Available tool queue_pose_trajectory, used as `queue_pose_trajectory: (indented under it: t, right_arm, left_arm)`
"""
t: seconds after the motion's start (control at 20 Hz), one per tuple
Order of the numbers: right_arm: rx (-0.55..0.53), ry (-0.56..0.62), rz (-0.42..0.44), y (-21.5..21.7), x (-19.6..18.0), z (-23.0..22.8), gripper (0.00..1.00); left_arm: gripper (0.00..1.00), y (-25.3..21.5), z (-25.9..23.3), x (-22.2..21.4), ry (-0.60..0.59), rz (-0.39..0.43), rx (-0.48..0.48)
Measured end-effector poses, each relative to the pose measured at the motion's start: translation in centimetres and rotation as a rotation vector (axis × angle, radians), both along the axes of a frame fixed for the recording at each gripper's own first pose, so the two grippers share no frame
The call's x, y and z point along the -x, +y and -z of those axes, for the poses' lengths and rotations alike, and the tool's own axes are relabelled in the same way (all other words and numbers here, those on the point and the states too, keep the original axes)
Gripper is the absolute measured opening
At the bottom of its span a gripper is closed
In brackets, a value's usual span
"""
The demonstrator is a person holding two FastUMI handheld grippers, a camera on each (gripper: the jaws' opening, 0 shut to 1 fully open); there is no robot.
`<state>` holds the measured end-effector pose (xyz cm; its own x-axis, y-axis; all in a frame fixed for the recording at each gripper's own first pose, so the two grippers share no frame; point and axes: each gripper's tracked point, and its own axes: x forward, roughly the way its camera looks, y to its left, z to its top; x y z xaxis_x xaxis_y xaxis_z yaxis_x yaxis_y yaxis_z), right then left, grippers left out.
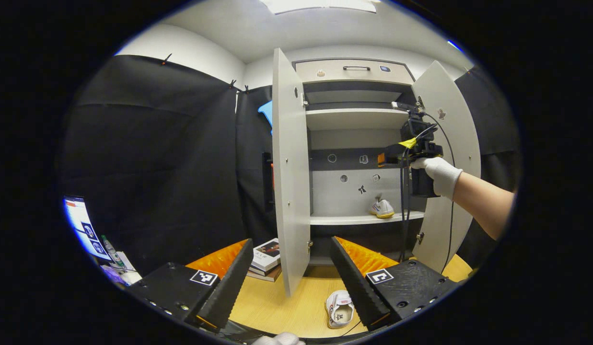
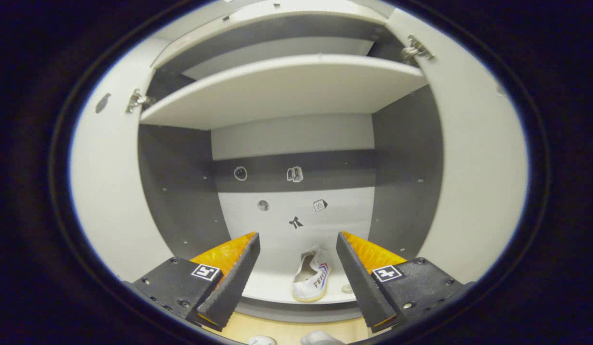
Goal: Grab one shoe with the right hand and put it into the shoe cabinet, grab the other shoe with the left hand and put it into the shoe cabinet; then close the right door with the right hand and the left door with the left hand.
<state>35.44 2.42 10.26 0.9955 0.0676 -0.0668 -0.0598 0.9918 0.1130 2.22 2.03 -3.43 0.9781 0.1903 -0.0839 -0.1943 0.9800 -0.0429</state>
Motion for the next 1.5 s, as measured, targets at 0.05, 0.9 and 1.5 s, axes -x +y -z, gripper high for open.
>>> queue_pose_trajectory:
  t: [0.05, 0.9, 1.5]
  right_arm:
    - [-0.012, -0.019, 0.000, -0.3, 2.2, -0.1, 1.00]
    - [0.036, -0.048, 0.075, -7.1, 30.2, 11.7, 0.99]
    - [0.055, -0.031, 0.072, -9.1, 29.5, 11.3, 0.99]
  left_arm:
    - [0.96, -0.3, 0.2, 0.1, -0.002, 0.021, 0.002]
    - [0.96, -3.4, 1.7, 0.2, -0.001, 0.232, -0.033]
    - [1.00, -7.2, 14.9, -2.3, 0.166, 0.280, -0.009]
